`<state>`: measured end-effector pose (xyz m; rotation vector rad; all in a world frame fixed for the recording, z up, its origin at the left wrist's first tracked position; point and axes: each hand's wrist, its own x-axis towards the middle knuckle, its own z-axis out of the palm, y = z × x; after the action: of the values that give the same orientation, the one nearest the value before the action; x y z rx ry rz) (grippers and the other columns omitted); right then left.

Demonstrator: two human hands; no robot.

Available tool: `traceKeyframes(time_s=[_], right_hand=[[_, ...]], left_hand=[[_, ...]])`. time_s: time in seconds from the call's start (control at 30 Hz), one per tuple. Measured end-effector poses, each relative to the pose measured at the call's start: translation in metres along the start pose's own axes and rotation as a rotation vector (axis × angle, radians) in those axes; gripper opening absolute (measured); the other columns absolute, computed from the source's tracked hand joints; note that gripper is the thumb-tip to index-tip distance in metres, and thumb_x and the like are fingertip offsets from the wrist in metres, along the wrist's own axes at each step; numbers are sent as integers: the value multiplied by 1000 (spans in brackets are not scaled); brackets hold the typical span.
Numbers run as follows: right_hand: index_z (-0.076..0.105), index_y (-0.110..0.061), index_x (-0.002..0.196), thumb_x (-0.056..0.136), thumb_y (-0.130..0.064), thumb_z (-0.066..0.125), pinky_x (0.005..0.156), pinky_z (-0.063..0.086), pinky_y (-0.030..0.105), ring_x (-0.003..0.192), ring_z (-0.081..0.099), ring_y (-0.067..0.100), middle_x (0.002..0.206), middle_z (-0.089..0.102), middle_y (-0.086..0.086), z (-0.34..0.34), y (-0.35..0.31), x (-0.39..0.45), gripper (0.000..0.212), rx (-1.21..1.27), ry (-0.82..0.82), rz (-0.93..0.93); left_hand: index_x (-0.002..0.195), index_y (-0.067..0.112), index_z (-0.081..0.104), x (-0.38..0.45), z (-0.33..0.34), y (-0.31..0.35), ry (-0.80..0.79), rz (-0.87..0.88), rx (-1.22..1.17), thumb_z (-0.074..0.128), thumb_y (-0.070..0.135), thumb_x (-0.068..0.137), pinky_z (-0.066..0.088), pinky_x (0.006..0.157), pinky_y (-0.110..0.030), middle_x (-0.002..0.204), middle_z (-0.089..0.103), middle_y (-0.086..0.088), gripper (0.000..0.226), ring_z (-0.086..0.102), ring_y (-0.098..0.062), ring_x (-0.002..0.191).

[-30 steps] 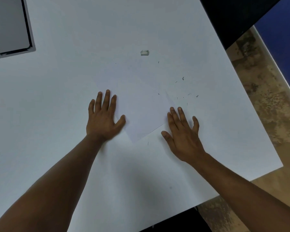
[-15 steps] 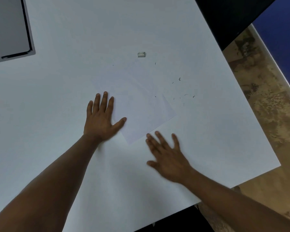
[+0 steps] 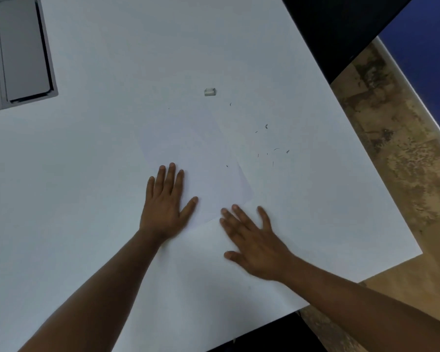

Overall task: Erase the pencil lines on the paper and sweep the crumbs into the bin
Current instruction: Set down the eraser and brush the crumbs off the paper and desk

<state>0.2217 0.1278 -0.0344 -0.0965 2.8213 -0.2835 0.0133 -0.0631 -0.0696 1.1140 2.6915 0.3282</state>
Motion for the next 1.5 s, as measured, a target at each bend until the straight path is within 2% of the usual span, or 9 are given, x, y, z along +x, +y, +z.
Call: traceKeyframes(time_s=[0.17, 0.4, 0.53, 0.6, 0.73, 0.93, 1.27, 1.4, 1.5], right_hand=[[19, -15, 156, 101, -62, 18, 114, 7, 66, 152, -3, 19, 165, 2, -2, 1, 21, -5, 72, -69, -64, 17], [7, -14, 157, 99, -62, 4, 115, 6, 63, 151, -8, 17, 165, -5, -1, -23, 87, -5, 75, -63, -22, 364], [14, -13, 157, 100, -62, 10, 114, 12, 66, 152, -2, 18, 165, 1, 1, -24, 60, 1, 75, -35, 23, 200], [11, -13, 157, 101, -62, 13, 115, 5, 64, 152, -5, 18, 165, -2, 1, -16, 45, 1, 74, -21, -4, 84], [10, -16, 157, 101, -63, 15, 114, 7, 65, 152, -6, 15, 165, -3, -2, -9, 64, 2, 74, -59, -51, 50], [0, -15, 157, 98, -63, 7, 116, 2, 62, 151, -8, 16, 164, -8, -1, -34, 130, 22, 77, -23, 21, 377], [12, -16, 157, 102, -52, 14, 118, 7, 60, 151, -8, 16, 165, -1, -1, -22, -5, 109, 65, 53, 117, 133], [8, -19, 157, 101, -57, 13, 117, 5, 60, 151, -9, 15, 165, -4, -4, -23, 11, 119, 68, 37, 73, 207], [12, -16, 157, 99, -58, 11, 115, 6, 63, 152, 2, 16, 165, 4, -2, -24, 61, 102, 72, -7, 106, 420]], left_hand=[[165, 10, 16, -9, 3, 2, 3, -35, 20, 24, 64, 102, 5, 129, -50, 173, 2, -10, 83, -5, -29, 160], [164, 7, 16, -15, 0, -7, -10, -42, 23, 28, 58, 101, -3, 128, -41, 173, 3, -10, 82, -5, -27, 160], [164, 6, 17, -15, 2, 5, 13, -23, 12, 29, 53, 103, -8, 128, -38, 173, 5, -12, 78, -3, -29, 160], [164, 8, 15, -14, 6, 17, 19, -28, 9, 29, 55, 104, -6, 128, -40, 173, 4, -12, 77, -3, -30, 160], [165, 12, 9, -15, 14, 35, 6, -54, 10, 24, 58, 106, -1, 129, -44, 173, -1, -9, 76, -7, -28, 160], [164, 10, 17, -17, 18, 41, 13, -77, 4, 25, 57, 106, 2, 129, -46, 173, 2, -10, 76, -4, -28, 160], [165, 10, 14, -19, 17, 40, 9, -41, 49, 17, 57, 106, 11, 128, -52, 173, 2, -11, 75, -2, -29, 160], [165, 10, 14, -19, 16, 41, 19, -46, 46, 20, 56, 106, 10, 128, -52, 173, 2, -11, 75, -2, -30, 160], [164, 9, 16, -19, 17, 42, 35, -51, 32, 26, 55, 106, 11, 128, -52, 173, 3, -11, 75, -1, -31, 160]])
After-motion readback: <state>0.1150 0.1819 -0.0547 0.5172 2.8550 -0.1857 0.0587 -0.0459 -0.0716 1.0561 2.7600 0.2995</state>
